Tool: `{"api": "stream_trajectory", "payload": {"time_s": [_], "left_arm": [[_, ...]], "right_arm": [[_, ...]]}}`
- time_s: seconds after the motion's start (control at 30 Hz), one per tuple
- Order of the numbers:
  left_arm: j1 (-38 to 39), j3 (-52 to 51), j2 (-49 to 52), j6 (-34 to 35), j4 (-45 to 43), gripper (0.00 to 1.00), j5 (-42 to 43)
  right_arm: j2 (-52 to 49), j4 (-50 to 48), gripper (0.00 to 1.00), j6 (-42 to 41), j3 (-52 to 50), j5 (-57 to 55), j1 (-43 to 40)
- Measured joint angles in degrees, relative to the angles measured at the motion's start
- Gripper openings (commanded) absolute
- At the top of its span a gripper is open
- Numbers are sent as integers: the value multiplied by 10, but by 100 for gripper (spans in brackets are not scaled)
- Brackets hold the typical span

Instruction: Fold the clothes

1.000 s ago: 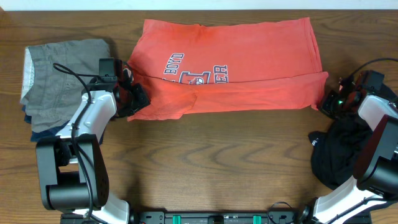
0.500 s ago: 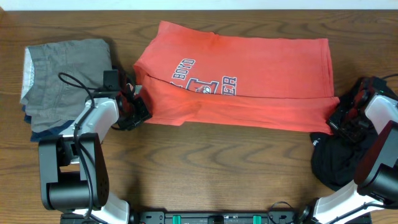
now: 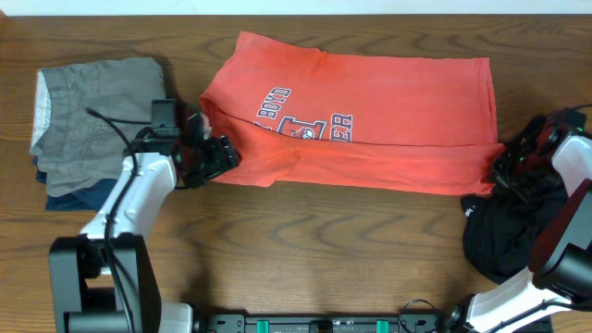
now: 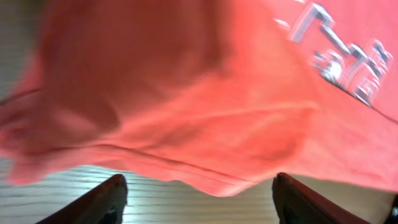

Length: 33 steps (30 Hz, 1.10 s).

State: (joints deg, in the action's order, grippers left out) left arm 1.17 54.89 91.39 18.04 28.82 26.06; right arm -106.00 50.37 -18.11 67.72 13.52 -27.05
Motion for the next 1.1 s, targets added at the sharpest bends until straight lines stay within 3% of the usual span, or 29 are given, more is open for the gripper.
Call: {"api": "stream_trajectory", "payload": {"time_s": [0.13, 0.37, 0.6, 0.77, 0.9, 0.93, 1.03, 1.1], "left_arm": [[54, 2, 0, -23, -13, 82, -7], [157, 2, 11, -52, -38, 84, -103], [197, 2, 57, -91, -86, 83, -158], [211, 2, 86, -113, -110, 66, -177], [211, 2, 88, -122, -113, 38, -186], [211, 2, 88, -121, -113, 35, -188], [211, 2, 88, -125, -113, 36, -190], [211, 2, 88, -128, -111, 49, -190]], "right_arm": [[8, 11, 32, 21, 11, 28, 0], [14, 21, 33, 41, 12, 43, 6], [14, 25, 32, 49, 12, 47, 6], [14, 28, 32, 52, 12, 47, 6], [14, 30, 32, 52, 12, 48, 6], [14, 30, 32, 52, 12, 48, 6], [14, 30, 32, 52, 12, 48, 6], [14, 30, 32, 52, 12, 48, 6]]}}
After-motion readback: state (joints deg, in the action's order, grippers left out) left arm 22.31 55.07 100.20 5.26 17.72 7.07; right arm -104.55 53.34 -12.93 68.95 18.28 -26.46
